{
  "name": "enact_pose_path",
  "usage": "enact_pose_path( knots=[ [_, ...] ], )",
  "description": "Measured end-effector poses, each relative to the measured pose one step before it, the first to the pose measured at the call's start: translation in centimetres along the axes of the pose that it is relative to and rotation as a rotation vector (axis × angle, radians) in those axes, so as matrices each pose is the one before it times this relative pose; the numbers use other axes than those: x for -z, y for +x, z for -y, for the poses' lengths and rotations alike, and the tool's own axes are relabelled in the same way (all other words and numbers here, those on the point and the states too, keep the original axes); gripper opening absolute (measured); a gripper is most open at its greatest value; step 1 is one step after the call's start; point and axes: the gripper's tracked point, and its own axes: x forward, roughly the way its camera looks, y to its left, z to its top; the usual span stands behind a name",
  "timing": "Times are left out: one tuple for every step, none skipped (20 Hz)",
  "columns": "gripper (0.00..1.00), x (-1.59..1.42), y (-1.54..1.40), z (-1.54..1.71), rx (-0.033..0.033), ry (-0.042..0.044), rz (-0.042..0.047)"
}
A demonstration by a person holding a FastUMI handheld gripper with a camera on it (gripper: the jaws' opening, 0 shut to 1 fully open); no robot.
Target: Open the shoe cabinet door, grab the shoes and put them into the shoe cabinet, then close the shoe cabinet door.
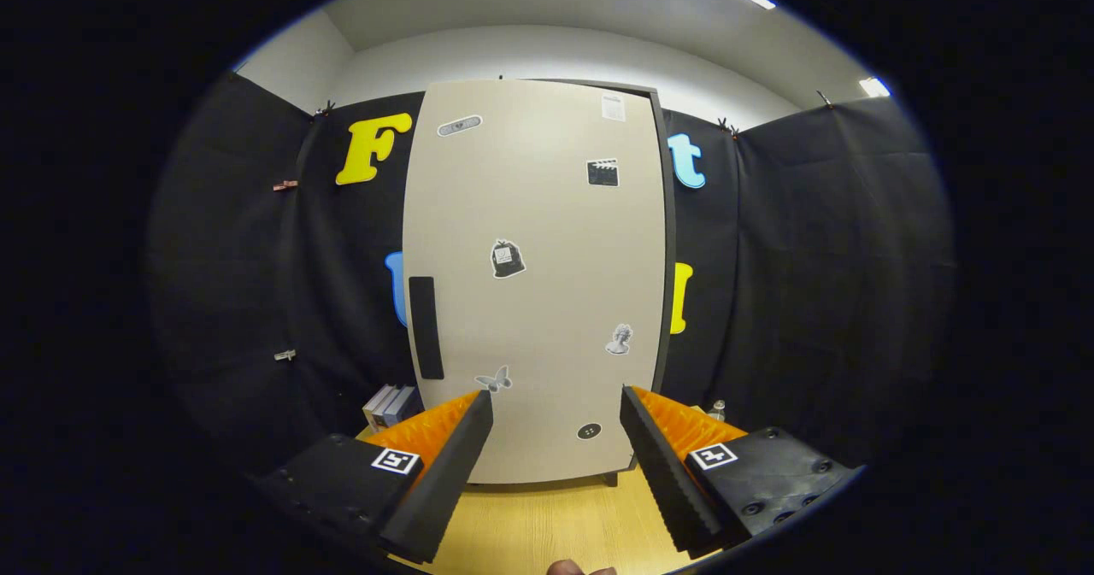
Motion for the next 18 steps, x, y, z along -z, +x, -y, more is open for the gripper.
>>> enact_pose_path(
  knots=[
    [0.99, -0.136, -0.004, 0.032, 0.00266, 0.00214, 0.00509],
    [0.98, 0.637, 0.077, 0.004, 0.00215, 0.00056, 0.00246],
    [0.98, 0.029, -0.048, 0.037, 0.00196, 0.00099, 0.00114],
    [0.99, 0.107, 0.009, -0.012, 0.00263, 0.00072, -0.00022],
    [0.98, 0.107, 0.115, -0.077, -0.00293, -0.00221, -0.00391],
    [0.98, -0.409, 0.044, -0.041, -0.00245, -0.00537, -0.0076],
    [0.99, 0.13, 0.075, -0.053, 0.00141, -0.00356, -0.00524],
    [0.99, 0.107, 0.073, -0.051, -0.00379, 0.00243, -0.00211],
    [0.99, 0.045, -0.021, -0.084, -0.0012, 0.00395, 0.00141],
    [0.99, -0.01, 0.031, -0.134, -0.00209, -0.0019, 0.00075],
    [0.99, -0.137, -0.023, -0.038, 0.0007, -0.00526, 0.00336],
    [0.98, -0.025, 0.057, -0.048, -0.00093, -0.00393, 0.00156],
    [0.99, -0.097, -0.04, -0.084, -0.00258, 0.00043, 0.00386],
    [0.99, -0.149, -0.009, 0.07, 0.00186, 0.00156, 0.00393],
    [0.98, -0.139, -0.019, 0.015, 0.00097, 0.0001, 0.0031],
    [0.98, -0.07, -0.011, 0.059, 0.00306, 0.00056, 0.00472],
    [0.98, -0.05, 0.012, 0.031, 0.00096, 0.00254, 0.00163],
    [0.98, -0.039, 0.093, 0.01, -0.00283, 0.00398, -0.00087]
  ],
)
